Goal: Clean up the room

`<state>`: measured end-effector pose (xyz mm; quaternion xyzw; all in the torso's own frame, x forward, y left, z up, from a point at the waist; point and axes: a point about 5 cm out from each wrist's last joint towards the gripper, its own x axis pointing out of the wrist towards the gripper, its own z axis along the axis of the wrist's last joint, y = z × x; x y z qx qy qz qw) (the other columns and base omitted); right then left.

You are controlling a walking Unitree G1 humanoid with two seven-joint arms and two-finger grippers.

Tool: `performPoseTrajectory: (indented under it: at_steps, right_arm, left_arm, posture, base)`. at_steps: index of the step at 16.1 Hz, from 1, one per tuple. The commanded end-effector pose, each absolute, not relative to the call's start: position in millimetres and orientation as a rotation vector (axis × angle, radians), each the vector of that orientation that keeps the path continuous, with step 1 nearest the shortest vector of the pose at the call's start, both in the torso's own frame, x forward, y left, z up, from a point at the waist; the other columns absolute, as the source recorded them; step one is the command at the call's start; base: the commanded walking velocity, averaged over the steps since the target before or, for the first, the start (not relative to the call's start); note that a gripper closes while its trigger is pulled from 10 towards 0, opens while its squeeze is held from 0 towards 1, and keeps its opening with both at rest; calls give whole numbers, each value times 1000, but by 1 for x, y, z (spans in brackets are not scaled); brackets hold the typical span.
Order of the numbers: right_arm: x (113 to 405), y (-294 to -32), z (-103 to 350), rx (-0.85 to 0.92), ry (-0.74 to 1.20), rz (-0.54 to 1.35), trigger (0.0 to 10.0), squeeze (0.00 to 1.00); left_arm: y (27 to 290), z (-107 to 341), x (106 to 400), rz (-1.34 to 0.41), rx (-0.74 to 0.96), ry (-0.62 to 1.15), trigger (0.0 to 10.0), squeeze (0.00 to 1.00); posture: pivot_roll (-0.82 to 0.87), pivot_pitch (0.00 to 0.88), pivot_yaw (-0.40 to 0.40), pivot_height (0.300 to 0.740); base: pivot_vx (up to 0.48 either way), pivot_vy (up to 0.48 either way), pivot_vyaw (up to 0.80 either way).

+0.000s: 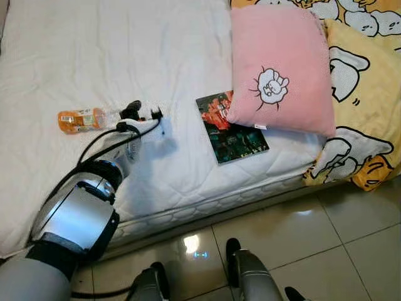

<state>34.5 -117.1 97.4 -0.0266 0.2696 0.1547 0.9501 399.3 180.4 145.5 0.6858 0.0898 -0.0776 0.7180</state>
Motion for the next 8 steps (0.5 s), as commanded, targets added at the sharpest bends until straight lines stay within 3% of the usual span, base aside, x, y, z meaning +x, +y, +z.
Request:
performPoseTrajectory:
  at_steps: [1,8]
  right_arm:
    - [24,-113,92,-22,605,354,10000,0]
    - [15,-123,98,-48,626,336,10000,0]
  left_arm:
    - [195,139,395,-205,1565,306,10000,0]
    - [208,147,397,-96,1443,355,10000,0]
  posture:
    - [-287,321,34,740]
    - [-363,322,28,740]
  base:
    - [0,0,0]
    - [0,0,0]
